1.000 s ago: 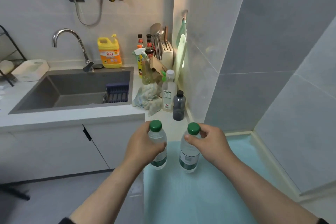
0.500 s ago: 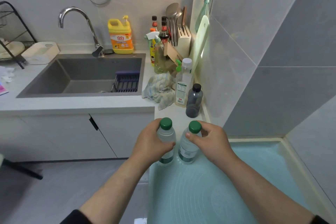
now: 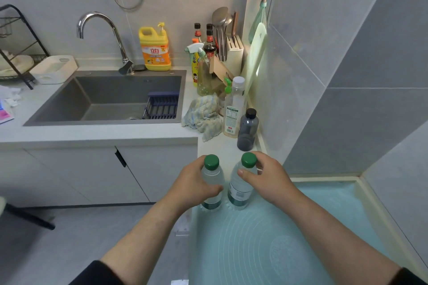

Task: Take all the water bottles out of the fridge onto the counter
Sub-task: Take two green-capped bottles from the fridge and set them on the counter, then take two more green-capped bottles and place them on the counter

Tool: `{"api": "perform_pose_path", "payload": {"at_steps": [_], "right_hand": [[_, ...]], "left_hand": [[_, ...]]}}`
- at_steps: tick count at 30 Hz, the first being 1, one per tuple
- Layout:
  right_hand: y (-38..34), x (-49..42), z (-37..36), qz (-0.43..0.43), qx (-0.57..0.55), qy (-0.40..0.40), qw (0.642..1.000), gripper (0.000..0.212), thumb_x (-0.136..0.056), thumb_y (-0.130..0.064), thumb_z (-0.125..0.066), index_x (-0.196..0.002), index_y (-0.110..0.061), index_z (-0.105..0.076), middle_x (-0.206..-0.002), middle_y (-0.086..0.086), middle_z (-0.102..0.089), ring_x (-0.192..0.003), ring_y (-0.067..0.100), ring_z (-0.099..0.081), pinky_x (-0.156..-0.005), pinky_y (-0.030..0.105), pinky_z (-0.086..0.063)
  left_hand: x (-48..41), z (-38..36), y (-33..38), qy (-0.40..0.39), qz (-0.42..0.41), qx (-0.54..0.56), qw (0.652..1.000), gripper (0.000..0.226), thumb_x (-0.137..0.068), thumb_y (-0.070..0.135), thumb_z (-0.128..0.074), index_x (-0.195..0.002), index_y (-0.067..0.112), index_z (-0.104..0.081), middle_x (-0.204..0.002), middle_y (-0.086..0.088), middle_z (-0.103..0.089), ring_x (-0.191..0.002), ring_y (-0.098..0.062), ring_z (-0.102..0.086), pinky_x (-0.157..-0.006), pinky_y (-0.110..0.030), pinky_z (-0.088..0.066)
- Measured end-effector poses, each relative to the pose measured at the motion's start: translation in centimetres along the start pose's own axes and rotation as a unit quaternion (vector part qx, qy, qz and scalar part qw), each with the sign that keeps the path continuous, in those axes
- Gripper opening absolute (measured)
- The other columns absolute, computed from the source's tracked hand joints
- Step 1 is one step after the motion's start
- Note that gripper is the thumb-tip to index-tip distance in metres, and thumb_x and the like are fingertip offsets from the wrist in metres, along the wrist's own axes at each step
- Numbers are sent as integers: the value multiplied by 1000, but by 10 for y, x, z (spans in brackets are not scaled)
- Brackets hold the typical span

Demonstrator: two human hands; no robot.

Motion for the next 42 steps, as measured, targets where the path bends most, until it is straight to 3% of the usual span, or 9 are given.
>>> {"api": "perform_pose_path", "payload": {"at_steps": [5, 10, 16, 21, 27, 31, 36, 40, 42], "right_hand": [[-2, 4, -2, -11, 2, -3, 1000, 23, -85, -25, -73, -97, -39, -59, -101, -17, -67, -101, 0, -60, -86, 27, -49], [-5, 13, -1, -31, 7, -2, 999, 40, -85, -24, -72, -118, -36, -53, -115, -18, -61, -110, 6, -56, -80, 17, -41], [-24, 29, 9, -37, 43, 27, 998, 63, -84, -30, -73, -140, -29, -43, -143, -7, -48, -134, 13, -43, -102, 28, -36], [-54, 55, 19, -13, 79, 48, 996, 64, -87, -33, -69, -144, -28, -40, -146, -10, -46, -135, 12, -42, -104, 27, -35], [-114, 82, 23, 57, 80, 54, 994, 58, -89, -36, -65, -142, -31, -43, -140, -10, -51, -120, 5, -46, -101, 24, -36], [-158, 111, 17, 118, 58, 41, 990, 53, -91, -34, -65, -140, -31, -46, -143, -10, -49, -132, 11, -45, -110, 36, -38], [-195, 180, -7, 202, 3, -11, 979, 48, -92, -30, -65, -137, -33, -48, -138, -13, -51, -132, 12, -45, -110, 37, -39], [-207, 247, -31, 265, -21, -76, 961, 48, -92, -36, -63, -136, -39, -47, -142, -16, -48, -132, 13, -45, -108, 34, -39], [-216, 282, -45, 286, -26, -110, 952, 53, -88, -44, -62, -138, -40, -45, -144, -16, -46, -131, 12, -45, -107, 36, -40]], "left_hand": [[-8, 6, 2, -26, -10, 1, 1000, 41, -64, 15, -79, -93, 36, -58, -90, 9, -69, -82, -4, -63, -68, -16, -49], [-8, 12, 3, -67, -7, -23, 997, 48, -64, 15, -80, -105, 29, -60, -100, 8, -67, -93, -12, -64, -73, -19, -48], [0, 19, 9, -76, -1, -36, 996, 64, -63, 18, -84, -116, 33, -51, -110, 8, -62, -104, -16, -60, -79, -19, -46], [14, 37, 25, -70, -7, -24, 997, 99, -60, 34, -85, -146, 32, -36, -142, 8, -50, -133, -13, -45, -103, -28, -39], [67, 93, 67, 22, -84, -3, 996, 91, -63, 61, -68, -146, 35, -39, -151, 11, -44, -137, -10, -41, -114, -39, -35], [132, 130, 90, 92, -99, 30, 990, 75, -64, 59, -66, -135, 40, -50, -144, 11, -51, -134, -10, -45, -112, -38, -39], [247, 154, 105, 184, -103, 64, 975, 40, -88, 26, -70, -122, 40, -54, -129, 11, -55, -128, -12, -49, -110, -31, -39], [349, 161, 109, 268, -73, 66, 958, 38, -90, 34, -66, -123, 46, -51, -134, 13, -51, -132, -12, -44, -106, -31, -39], [402, 160, 107, 316, -55, 60, 945, 45, -83, 48, -66, -125, 51, -50, -141, 13, -50, -133, -11, -43, -109, -37, -40]]}}
Point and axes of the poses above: each hand's wrist, its own x-axis away from the middle knuckle, its own z-axis out of the back of the hand, y = z × x, the point moved 1 cm from there along -x, towards the middle knuckle
